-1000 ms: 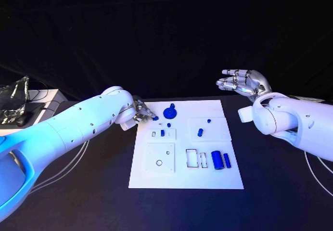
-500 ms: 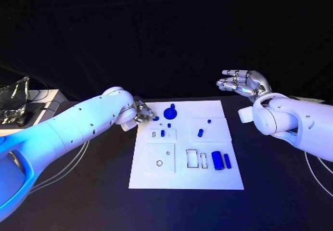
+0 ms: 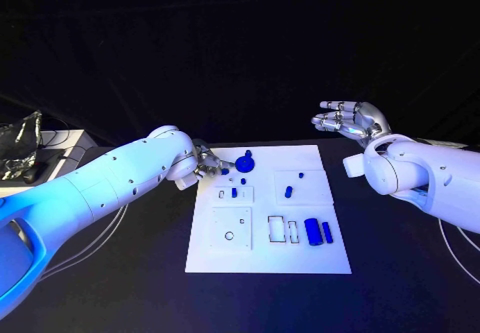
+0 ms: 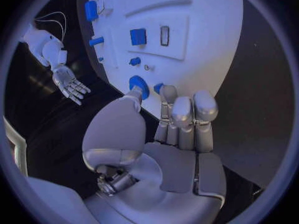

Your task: Assemble the parts on the task board

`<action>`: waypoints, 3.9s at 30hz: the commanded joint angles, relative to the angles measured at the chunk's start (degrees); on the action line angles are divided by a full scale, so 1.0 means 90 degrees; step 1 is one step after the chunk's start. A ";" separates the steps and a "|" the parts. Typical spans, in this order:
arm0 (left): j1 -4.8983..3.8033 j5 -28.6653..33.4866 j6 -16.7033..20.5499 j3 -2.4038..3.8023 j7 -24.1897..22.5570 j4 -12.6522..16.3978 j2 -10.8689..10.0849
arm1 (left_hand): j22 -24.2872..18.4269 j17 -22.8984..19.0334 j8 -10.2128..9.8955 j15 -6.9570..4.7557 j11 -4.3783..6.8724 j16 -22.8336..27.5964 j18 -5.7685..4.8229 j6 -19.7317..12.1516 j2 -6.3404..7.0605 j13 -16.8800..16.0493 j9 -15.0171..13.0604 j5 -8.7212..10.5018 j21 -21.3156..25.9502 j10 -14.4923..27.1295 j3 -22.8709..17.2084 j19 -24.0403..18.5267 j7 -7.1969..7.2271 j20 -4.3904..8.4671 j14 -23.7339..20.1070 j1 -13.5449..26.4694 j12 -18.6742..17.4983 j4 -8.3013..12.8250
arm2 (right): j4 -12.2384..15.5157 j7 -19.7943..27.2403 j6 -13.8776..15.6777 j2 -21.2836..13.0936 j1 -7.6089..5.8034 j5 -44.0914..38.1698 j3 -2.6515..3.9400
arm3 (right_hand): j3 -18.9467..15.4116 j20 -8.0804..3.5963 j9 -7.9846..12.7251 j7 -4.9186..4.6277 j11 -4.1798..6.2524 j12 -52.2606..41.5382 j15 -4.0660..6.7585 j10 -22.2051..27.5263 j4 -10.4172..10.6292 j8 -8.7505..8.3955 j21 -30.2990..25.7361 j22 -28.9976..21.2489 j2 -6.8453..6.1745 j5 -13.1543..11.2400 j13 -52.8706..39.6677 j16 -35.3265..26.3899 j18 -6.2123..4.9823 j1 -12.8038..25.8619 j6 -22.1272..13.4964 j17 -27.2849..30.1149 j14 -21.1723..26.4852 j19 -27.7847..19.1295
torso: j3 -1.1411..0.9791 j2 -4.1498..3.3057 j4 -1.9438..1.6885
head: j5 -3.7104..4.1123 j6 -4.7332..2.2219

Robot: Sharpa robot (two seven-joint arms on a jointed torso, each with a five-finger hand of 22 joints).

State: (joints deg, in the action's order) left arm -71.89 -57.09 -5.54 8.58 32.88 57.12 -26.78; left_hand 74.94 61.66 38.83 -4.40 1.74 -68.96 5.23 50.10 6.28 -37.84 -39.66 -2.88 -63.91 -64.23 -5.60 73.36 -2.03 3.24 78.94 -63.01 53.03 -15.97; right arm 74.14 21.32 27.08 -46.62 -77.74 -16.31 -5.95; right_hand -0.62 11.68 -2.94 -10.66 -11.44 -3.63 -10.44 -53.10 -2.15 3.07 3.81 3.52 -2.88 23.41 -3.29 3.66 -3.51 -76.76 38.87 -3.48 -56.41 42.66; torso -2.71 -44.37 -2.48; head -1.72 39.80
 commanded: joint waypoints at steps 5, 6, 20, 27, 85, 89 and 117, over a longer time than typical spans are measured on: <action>-0.0006 -0.0163 -0.0078 0.0001 0.0177 -0.0028 0.0085 | 0.0298 0.0074 0.0013 -0.0016 0.0016 -0.0068 0.0013 0.0086 -0.0025 -0.0026 -0.0098 -0.0003 -0.0072 -0.0075 0.0033 0.0070 0.0036 0.0004 0.0069 -0.0091 0.0007 0.0024 | 0.0000 0.0057 -0.0052 0.0003 -0.0002 -0.0022 0.0003 | -0.0010 -0.0021 0.0007 -0.0393 -0.0010 0.0031 0.0010 -0.0064 -0.0042 -0.0035 -0.0012 -0.0005 0.0021 0.0033 0.0005 -0.0028 -0.0021 0.0045 0.0031 0.0009 -0.0053 0.0017 | -0.0004 -0.0006 -0.0003 | 0.0006 0.0005; -0.0006 -0.0211 -0.0094 -0.0001 0.0210 -0.0048 0.0110 | 0.0313 0.0101 0.0031 -0.0022 0.0025 -0.0087 0.0008 0.0110 -0.0030 -0.0029 -0.0122 -0.0003 -0.0098 -0.0090 0.0026 0.0090 0.0049 0.0008 0.0082 -0.0102 0.0011 0.0033 | 0.0001 0.0056 -0.0053 0.0003 -0.0002 -0.0022 0.0003 | -0.0010 -0.0021 0.0007 -0.0393 -0.0010 0.0031 0.0010 -0.0064 -0.0042 -0.0035 -0.0012 -0.0005 0.0021 0.0033 0.0005 -0.0028 -0.0021 0.0045 0.0031 0.0009 -0.0053 0.0017 | -0.0004 -0.0005 -0.0002 | 0.0004 0.0008; -0.0042 -0.0440 -0.0133 -0.0088 0.0414 -0.0279 0.0241 | 0.0431 0.0355 0.0123 -0.0098 0.0112 -0.0222 -0.0042 0.0240 -0.0034 -0.0047 -0.0433 -0.0005 -0.0293 -0.0247 -0.0448 0.0244 0.0151 0.0082 0.0238 -0.0066 0.0028 0.0156 | 0.0009 0.0049 -0.0057 0.0006 -0.0004 -0.0022 0.0003 | -0.0010 -0.0021 0.0007 -0.0393 -0.0010 0.0031 0.0010 -0.0064 -0.0042 -0.0035 -0.0012 -0.0005 0.0021 0.0033 0.0005 -0.0028 -0.0021 0.0045 0.0031 0.0009 -0.0053 0.0017 | -0.0002 -0.0008 0.0002 | 0.0001 0.0016; -0.0053 -0.0432 -0.0185 -0.0114 0.0425 -0.0323 0.0249 | 0.0466 0.0451 0.0028 -0.0109 0.0123 -0.0198 -0.0056 0.0291 0.0001 -0.0074 -0.0592 -0.0005 -0.0307 -0.0274 -0.0470 0.0267 0.0164 0.0103 0.0269 -0.0043 0.0002 0.0118 | 0.0010 0.0045 -0.0057 0.0003 -0.0007 -0.0022 0.0003 | -0.0010 -0.0021 0.0007 -0.0393 -0.0010 0.0031 0.0010 -0.0064 -0.0042 -0.0035 -0.0012 -0.0005 0.0021 0.0033 0.0005 -0.0028 -0.0021 0.0045 0.0031 0.0009 -0.0053 0.0017 | 0.0006 -0.0007 -0.0005 | 0.0013 0.0036; -0.0118 -0.1046 -0.0399 -0.0363 0.0625 -0.0483 0.0528 | 0.0514 0.0482 -0.0184 -0.0084 0.0085 -0.0114 -0.0062 0.0249 -0.0038 -0.0114 -0.0663 -0.0003 -0.0202 -0.0189 0.0807 0.0262 0.0120 0.0110 0.0248 -0.0018 0.0007 -0.0035 | 0.0030 0.0018 -0.0121 0.0002 -0.0027 -0.0022 0.0003 | -0.0044 -0.0023 0.0004 -0.0385 -0.0003 0.0028 0.0014 -0.0127 -0.0040 -0.0032 -0.0016 -0.0008 0.0038 0.0036 0.0003 -0.0027 -0.0006 0.0056 0.0085 0.0008 -0.0079 -0.0018 | -0.0002 -0.0001 -0.0003 | 0.0060 0.0129; -0.0132 -0.1070 -0.0478 -0.0423 0.0674 -0.0528 0.0584 | 0.0521 0.0487 -0.0171 -0.0084 0.0090 -0.0120 -0.0065 0.0268 -0.0171 -0.0114 -0.0669 -0.0006 -0.0213 -0.0199 0.0657 0.0271 0.0127 0.0107 0.0253 -0.0104 0.0013 0.0000 | 0.0031 0.0014 -0.0133 0.0007 -0.0027 -0.0022 0.0003 | -0.0052 -0.0025 0.0002 -0.0380 0.0002 0.0026 0.0017 -0.0162 -0.0033 -0.0030 -0.0015 -0.0007 0.0046 0.0038 0.0001 -0.0026 -0.0003 0.0061 0.0117 0.0007 -0.0097 -0.0022 | -0.0001 -0.0005 0.0003 | 0.0066 0.0130; -0.0136 -0.0850 -0.0366 -0.0542 0.0466 -0.0408 0.0529 | 0.0530 0.0450 -0.0991 -0.0031 0.0022 -0.0076 -0.0033 0.0413 -0.0315 -0.0095 0.0357 -0.0013 -0.0116 -0.0143 -0.0905 0.0224 -0.0027 0.0045 0.0219 -0.0720 -0.0014 0.0931 | 0.0055 -0.0008 -0.0186 -0.0007 -0.0027 -0.0022 0.0003 | -0.0072 -0.0030 -0.0002 -0.0373 0.0009 0.0023 0.0020 -0.0227 -0.0030 -0.0026 -0.0015 -0.0007 0.0063 0.0047 -0.0001 -0.0026 0.0005 0.0081 0.0185 0.0007 -0.0112 -0.0022 | 0.0011 0.0002 -0.0008 | 0.0048 0.0115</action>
State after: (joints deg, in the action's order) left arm -74.13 -66.01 -7.17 4.27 36.52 53.49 -21.82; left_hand 74.91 65.79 32.38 -5.01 2.09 -69.83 5.24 53.78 3.99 -38.75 -38.06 -2.59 -65.30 -65.85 -10.65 75.43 -2.48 3.95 81.17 -68.35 53.24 -10.36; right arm 74.57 20.88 26.49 -46.68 -77.95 -16.31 -5.96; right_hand -0.92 11.68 -2.94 -10.84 -11.22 -3.63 -10.24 -54.74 -2.45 3.07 3.81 3.53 -2.40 23.64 -3.29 3.66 -3.51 -76.29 40.14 -3.48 -57.03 42.66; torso -2.64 -44.31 -2.54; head -1.25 40.88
